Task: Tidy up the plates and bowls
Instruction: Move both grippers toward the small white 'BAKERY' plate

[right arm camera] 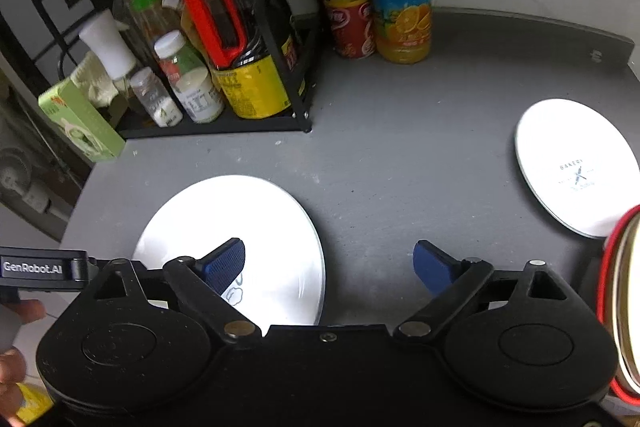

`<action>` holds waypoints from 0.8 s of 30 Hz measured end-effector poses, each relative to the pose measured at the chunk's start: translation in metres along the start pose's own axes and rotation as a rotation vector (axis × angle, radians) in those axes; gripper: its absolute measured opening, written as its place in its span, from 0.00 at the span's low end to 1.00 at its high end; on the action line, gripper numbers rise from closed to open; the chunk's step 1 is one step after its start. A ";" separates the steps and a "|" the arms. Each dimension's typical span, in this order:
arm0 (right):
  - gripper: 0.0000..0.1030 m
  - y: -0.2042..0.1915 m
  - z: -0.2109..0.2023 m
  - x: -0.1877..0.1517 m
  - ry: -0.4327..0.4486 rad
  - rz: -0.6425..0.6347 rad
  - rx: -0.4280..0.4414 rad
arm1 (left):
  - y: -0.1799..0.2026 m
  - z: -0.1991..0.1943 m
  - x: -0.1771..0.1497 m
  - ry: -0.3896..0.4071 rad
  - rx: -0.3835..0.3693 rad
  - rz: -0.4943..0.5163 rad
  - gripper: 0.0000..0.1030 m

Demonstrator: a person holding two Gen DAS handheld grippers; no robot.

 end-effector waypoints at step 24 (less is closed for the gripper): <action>0.89 0.101 -0.062 0.029 0.068 0.083 -0.042 | 0.107 0.001 0.015 0.033 -0.112 0.080 1.00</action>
Point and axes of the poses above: each gripper's, at about its wrist camera, not at the fingertips, and z roughly the way its jaws point, y to its right, x to its top, the point moved 4 cm from there along z, roughly the way its jaws point, and after that the axes turned 1 degree about y, right-handed, at the moved point
